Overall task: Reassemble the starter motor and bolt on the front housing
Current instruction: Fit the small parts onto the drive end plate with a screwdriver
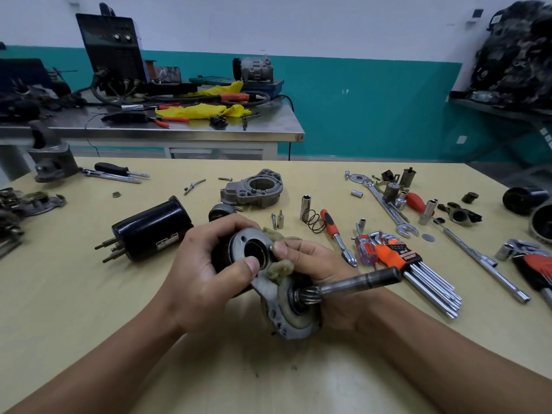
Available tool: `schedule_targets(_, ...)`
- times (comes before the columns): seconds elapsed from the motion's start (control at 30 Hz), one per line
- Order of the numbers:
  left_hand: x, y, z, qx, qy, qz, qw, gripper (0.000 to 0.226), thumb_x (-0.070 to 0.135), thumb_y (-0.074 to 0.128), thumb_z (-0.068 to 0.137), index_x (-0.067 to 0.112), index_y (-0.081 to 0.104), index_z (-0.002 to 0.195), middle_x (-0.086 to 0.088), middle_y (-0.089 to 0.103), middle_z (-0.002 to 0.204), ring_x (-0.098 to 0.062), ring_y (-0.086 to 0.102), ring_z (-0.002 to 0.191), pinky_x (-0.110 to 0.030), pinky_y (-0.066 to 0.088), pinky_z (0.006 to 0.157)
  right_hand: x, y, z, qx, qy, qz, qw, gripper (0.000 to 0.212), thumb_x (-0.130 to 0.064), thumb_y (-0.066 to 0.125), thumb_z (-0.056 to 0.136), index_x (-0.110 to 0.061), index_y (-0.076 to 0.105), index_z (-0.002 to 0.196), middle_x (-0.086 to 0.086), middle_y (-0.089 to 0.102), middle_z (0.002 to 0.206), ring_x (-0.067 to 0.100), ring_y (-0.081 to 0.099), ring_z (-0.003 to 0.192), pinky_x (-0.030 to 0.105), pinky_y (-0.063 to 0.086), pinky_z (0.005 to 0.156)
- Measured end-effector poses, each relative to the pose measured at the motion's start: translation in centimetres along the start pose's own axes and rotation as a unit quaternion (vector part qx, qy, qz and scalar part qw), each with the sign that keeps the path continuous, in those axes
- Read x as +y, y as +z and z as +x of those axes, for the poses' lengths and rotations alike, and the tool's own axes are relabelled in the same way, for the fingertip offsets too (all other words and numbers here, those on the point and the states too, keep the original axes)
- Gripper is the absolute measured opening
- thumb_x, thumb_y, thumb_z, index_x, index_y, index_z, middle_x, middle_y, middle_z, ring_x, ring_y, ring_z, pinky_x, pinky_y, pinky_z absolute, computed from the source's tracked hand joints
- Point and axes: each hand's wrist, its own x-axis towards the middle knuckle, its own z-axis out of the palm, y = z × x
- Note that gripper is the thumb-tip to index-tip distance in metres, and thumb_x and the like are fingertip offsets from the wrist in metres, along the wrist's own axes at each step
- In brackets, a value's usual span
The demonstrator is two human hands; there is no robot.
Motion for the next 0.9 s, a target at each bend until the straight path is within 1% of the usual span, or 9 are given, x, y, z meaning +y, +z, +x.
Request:
schedule_targets(0.1, -0.09, -0.19, 0.07, 0.008, -0.005, 0.006, 1.0, 0.035, 0.034, 0.058, 0.067, 0.009, 0.066, 0.09, 0.003, 0.061, 0.073, -0.006, 0.054, 0.059, -0.014, 0.042, 0.053, 0.0, 0.18, -0.03, 0.014, -0.008, -0.014, 1.0, 0.022, -0.034, 0.078, 0.062, -0.013, 0.07, 0.066, -0.005, 0.065, 0.058, 0.005, 0.061, 0.052, 0.017, 0.051, 0.054)
schedule_targets(0.17, -0.17, -0.31, 0.07, 0.009, -0.01, 0.009, 1.0, 0.034, 0.035, 0.059, 0.067, 0.011, 0.066, 0.09, 0.004, 0.062, 0.073, -0.006, 0.055, 0.059, -0.014, 0.042, 0.053, -0.04, 0.3, -0.11, 0.015, -0.01, -0.021, 1.0, 0.018, -0.034, 0.077, 0.065, -0.017, 0.07, 0.061, -0.006, 0.065, 0.058, 0.005, 0.061, 0.052, 0.016, 0.05, 0.053)
schedule_targets(0.27, -0.17, -0.2, 0.0, 0.001, -0.021, -0.001, 1.0, 0.033, 0.035, 0.06, 0.068, 0.012, 0.067, 0.091, 0.008, 0.063, 0.073, -0.004, 0.056, 0.057, -0.012, 0.042, 0.052, -0.14, 0.14, -0.24, 0.021, 0.001, -0.031, 0.999, 0.023, -0.029, 0.069, 0.079, -0.019, 0.068, 0.059, -0.006, 0.064, 0.059, 0.005, 0.059, 0.05, 0.017, 0.049, 0.051)
schedule_targets(0.37, 0.05, -0.06, -0.1, 0.008, -0.013, 0.026, 1.0, 0.033, 0.037, 0.059, 0.068, 0.015, 0.068, 0.091, 0.006, 0.065, 0.075, -0.005, 0.059, 0.061, -0.013, 0.044, 0.055, -0.22, 0.0, -0.33, 0.024, 0.009, -0.042, 0.999, 0.028, -0.029, 0.067, 0.081, -0.019, 0.067, 0.055, -0.006, 0.062, 0.059, 0.004, 0.056, 0.049, 0.015, 0.047, 0.05)
schedule_targets(0.5, 0.44, 0.12, -0.21, 0.038, 0.016, 0.082, 0.996, 0.03, 0.037, 0.056, 0.071, 0.017, 0.067, 0.091, -0.001, 0.067, 0.084, -0.011, 0.063, 0.069, -0.017, 0.048, 0.059, -0.29, 0.0, -0.34, 0.02, 0.018, -0.031, 0.999, 0.023, -0.036, 0.075, 0.073, -0.02, 0.067, 0.059, -0.004, 0.063, 0.063, 0.007, 0.058, 0.055, 0.018, 0.049, 0.056)
schedule_targets(0.57, 0.47, 0.2, -0.26, 0.054, 0.026, 0.091, 0.994, 0.029, 0.036, 0.055, 0.072, 0.016, 0.067, 0.091, -0.002, 0.067, 0.084, -0.014, 0.064, 0.069, -0.019, 0.049, 0.059, -0.14, -0.04, -0.27, 0.021, 0.024, -0.026, 0.999, 0.023, -0.038, 0.076, 0.07, -0.018, 0.068, 0.063, -0.002, 0.064, 0.067, 0.01, 0.059, 0.059, 0.022, 0.05, 0.06)
schedule_targets(0.63, 0.43, 0.27, -0.32, 0.066, 0.032, 0.091, 0.993, 0.029, 0.035, 0.055, 0.074, 0.015, 0.067, 0.091, -0.003, 0.067, 0.085, -0.013, 0.064, 0.069, -0.018, 0.049, 0.059, 0.03, 0.03, -0.24, 0.012, 0.025, -0.012, 1.0, 0.022, -0.038, 0.076, 0.071, -0.017, 0.07, 0.066, -0.001, 0.066, 0.069, 0.01, 0.062, 0.06, 0.023, 0.052, 0.062)
schedule_targets(0.83, 0.59, 0.61, -0.36, 0.089, 0.03, 0.086, 0.992, 0.026, 0.039, 0.056, 0.08, 0.019, 0.068, 0.091, 0.007, 0.067, 0.078, -0.009, 0.062, 0.064, -0.014, 0.045, 0.057, 0.21, 0.24, -0.35, -0.007, 0.038, 0.023, 0.999, 0.022, -0.036, 0.075, 0.074, -0.015, 0.074, 0.079, 0.004, 0.07, 0.076, 0.015, 0.067, 0.065, 0.026, 0.056, 0.065)
schedule_targets(0.9, 0.58, 0.63, -0.33, 0.092, 0.03, 0.083, 0.992, 0.025, 0.038, 0.055, 0.08, 0.019, 0.068, 0.09, 0.008, 0.067, 0.078, -0.007, 0.063, 0.064, -0.013, 0.045, 0.057, 0.34, 0.21, -0.23, 0.001, 0.031, 0.019, 0.999, 0.024, -0.037, 0.077, 0.073, -0.014, 0.074, 0.078, 0.005, 0.07, 0.077, 0.015, 0.067, 0.066, 0.027, 0.057, 0.066)
